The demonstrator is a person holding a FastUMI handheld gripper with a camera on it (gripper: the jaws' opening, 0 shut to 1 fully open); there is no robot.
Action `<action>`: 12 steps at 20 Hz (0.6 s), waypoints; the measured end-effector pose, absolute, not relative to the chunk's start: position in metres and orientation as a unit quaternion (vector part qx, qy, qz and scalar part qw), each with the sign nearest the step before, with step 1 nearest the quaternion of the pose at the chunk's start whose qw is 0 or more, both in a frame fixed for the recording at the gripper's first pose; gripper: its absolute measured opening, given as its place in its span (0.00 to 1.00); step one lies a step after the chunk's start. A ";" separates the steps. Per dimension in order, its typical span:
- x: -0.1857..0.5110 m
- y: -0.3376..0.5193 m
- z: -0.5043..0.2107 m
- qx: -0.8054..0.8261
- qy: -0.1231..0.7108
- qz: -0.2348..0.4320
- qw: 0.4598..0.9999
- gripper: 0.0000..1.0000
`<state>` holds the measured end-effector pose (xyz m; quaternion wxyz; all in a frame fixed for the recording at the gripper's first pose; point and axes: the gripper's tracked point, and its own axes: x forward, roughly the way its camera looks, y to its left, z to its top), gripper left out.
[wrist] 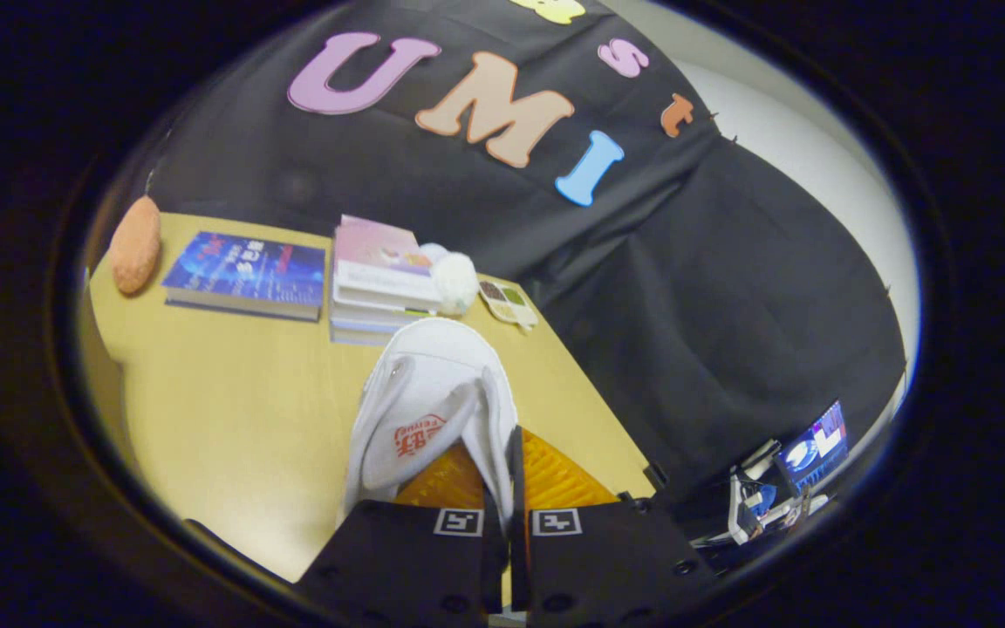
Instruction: Open the storage box then place both shoes into the box .Put the left shoe in first, then the right shoe, with the right side of both shoes facing outward in a uniform manner.
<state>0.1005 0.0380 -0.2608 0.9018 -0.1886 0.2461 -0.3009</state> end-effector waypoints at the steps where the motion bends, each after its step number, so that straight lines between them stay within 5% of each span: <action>1: 0.100 0.055 -0.246 -0.186 0.232 -0.292 0.909 0.06; 12: 0.090 0.293 -0.131 -0.162 0.092 -0.133 0.973 0.06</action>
